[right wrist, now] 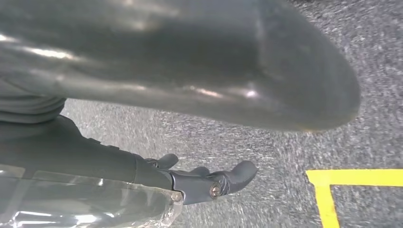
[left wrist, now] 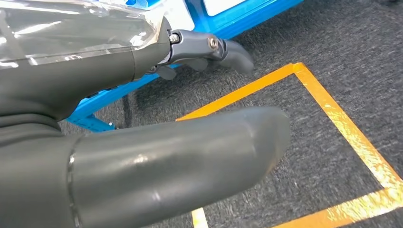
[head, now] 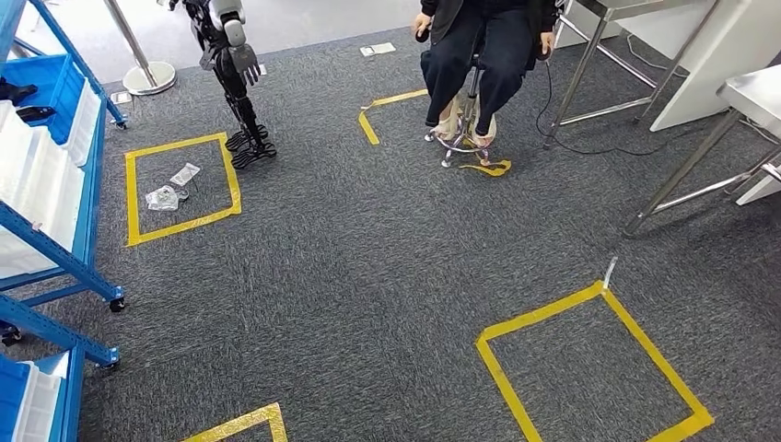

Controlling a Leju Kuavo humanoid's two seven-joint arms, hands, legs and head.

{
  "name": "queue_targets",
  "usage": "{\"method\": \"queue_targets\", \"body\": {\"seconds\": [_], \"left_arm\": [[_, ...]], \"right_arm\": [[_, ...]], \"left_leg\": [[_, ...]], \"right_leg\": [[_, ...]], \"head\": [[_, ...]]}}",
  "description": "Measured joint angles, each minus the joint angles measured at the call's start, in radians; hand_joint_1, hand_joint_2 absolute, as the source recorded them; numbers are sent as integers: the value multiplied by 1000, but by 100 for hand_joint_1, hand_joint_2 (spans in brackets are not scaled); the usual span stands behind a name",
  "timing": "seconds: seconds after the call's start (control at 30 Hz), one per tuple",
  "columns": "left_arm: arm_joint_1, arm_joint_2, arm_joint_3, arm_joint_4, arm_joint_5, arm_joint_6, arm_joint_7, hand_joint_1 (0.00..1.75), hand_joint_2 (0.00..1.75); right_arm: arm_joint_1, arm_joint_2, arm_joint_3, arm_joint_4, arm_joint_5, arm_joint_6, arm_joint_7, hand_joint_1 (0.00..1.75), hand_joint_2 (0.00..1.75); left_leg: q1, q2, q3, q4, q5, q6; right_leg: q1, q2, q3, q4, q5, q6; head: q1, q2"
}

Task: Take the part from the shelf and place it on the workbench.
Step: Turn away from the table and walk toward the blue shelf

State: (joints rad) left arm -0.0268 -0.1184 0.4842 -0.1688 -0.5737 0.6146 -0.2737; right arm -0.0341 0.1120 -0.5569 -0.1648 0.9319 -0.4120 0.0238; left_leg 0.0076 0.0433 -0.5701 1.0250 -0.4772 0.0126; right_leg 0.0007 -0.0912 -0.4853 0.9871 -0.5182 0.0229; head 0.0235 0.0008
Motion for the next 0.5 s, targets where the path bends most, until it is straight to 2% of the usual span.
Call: {"method": "queue_targets", "body": {"seconds": [0.07,0.13,0.2,0.23,0.27,0.3,0.33,0.4,0.43,0.47,0.5], "left_arm": [[1,3,0,2,0,-3,0,0,0],[1,6,0,3,1,-6,0,0,0],[0,8,1,3,1,-8,0,0,0],[0,9,1,4,2,-9,0,0,0],[0,10,1,4,2,-11,0,0,0],[1,10,1,4,3,-12,0,0,0],[1,11,1,4,3,-12,0,0,0],[2,12,1,4,4,-13,0,0,0],[2,12,1,4,4,-14,-1,0,0],[2,13,2,4,5,-14,-1,0,0],[3,13,2,4,5,-14,-1,0,0]], "right_arm": [[-3,0,0,0,0,0,-2,0,0],[-3,0,0,0,1,0,-4,0,0],[0,0,1,0,1,0,-6,0,0],[1,0,1,0,1,1,-6,0,0],[3,0,1,0,1,1,-6,0,0],[4,-1,1,0,1,1,-7,0,0],[4,-1,1,0,1,1,-7,0,0],[5,-3,1,0,1,2,-7,0,0],[4,-3,1,0,1,2,-8,0,0],[3,-3,1,0,1,2,-8,0,0],[2,-3,1,0,1,2,-8,0,0]], "left_leg": [[-2,-16,-3,-6,6,14],[1,-30,-4,-14,13,28],[2,-46,-8,-15,18,36],[1,-55,-11,-15,19,38],[0,-66,-12,-15,20,39],[0,-76,-12,-15,21,39],[0,-87,-12,-14,22,38],[0,-107,-10,-13,25,33],[-1,-114,-11,-13,26,29],[-3,-120,-12,-13,28,24],[-4,-125,-14,-14,31,18]], "right_leg": [[-2,-3,2,2,-4,9],[-5,33,-21,50,-34,12],[-9,74,-83,179,-93,6],[-9,82,-116,249,-118,5],[-10,85,-139,295,-130,8],[-11,87,-144,302,-125,14],[-13,89,-128,264,-103,22],[-19,109,-59,114,-40,36],[-19,119,-32,52,-16,37],[-18,128,-17,16,-3,35],[-15,130,-15,5,0,29]], "head": [[1,0],[2,0],[4,0],[4,0],[4,0],[4,0],[4,0],[4,0],[4,0],[4,0],[4,0]]}}
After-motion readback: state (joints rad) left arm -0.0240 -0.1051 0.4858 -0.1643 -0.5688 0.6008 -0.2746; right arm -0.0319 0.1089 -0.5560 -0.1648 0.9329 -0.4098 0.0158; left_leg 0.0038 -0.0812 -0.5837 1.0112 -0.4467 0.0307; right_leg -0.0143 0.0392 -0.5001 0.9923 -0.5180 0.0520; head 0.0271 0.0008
